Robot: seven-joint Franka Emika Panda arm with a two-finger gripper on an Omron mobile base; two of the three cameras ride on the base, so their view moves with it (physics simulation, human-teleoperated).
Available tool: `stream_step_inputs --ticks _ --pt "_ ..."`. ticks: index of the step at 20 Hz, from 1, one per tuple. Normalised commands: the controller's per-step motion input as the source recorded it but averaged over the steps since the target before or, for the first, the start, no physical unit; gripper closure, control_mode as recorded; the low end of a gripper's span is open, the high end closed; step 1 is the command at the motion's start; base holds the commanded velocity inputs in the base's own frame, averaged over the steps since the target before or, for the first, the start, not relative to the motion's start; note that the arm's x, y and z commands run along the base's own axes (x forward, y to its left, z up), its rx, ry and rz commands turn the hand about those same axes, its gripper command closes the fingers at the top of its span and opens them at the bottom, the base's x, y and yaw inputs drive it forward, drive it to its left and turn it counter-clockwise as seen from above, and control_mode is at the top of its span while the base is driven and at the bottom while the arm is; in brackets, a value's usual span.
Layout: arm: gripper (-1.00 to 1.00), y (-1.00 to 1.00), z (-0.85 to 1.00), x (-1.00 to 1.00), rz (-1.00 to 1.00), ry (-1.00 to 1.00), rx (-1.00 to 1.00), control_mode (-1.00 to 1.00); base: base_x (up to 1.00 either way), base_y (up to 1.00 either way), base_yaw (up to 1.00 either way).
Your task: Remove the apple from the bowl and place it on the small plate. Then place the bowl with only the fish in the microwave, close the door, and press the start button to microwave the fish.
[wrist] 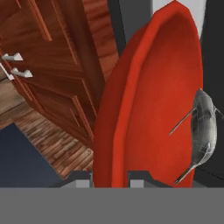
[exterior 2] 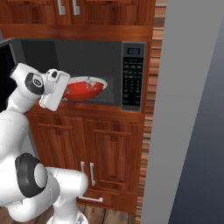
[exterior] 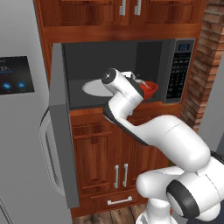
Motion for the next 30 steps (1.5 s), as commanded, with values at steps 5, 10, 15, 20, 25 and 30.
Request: stream_step_inputs --ticks 5,10,15,20,25,30 --pt "1.00 0.06 0.00 0.40 0.29 -0.09 0.06 -1.00 0.00 0.00 0.00" --pt "1.00 -0.10 -0.01 0.28 0.21 0.00 0.11 -1.00 0.00 0.00 0.00" --pt "1.00 0.04 0.00 0.32 0.08 0.00 0.05 -1.00 0.00 0.00 0.00" --pt "1.00 0.33 -0.08 0.41 0.01 0.00 0.00 -1.00 0.00 0.00 0.00" --pt "1.00 0.47 -0.17 0.44 0.02 0.07 0.00 -1.00 0.00 0.00 0.00" --pt "1.00 0.14 -0.03 0.58 0.01 0.09 0.00 -1.00 0.00 0.00 0.00"
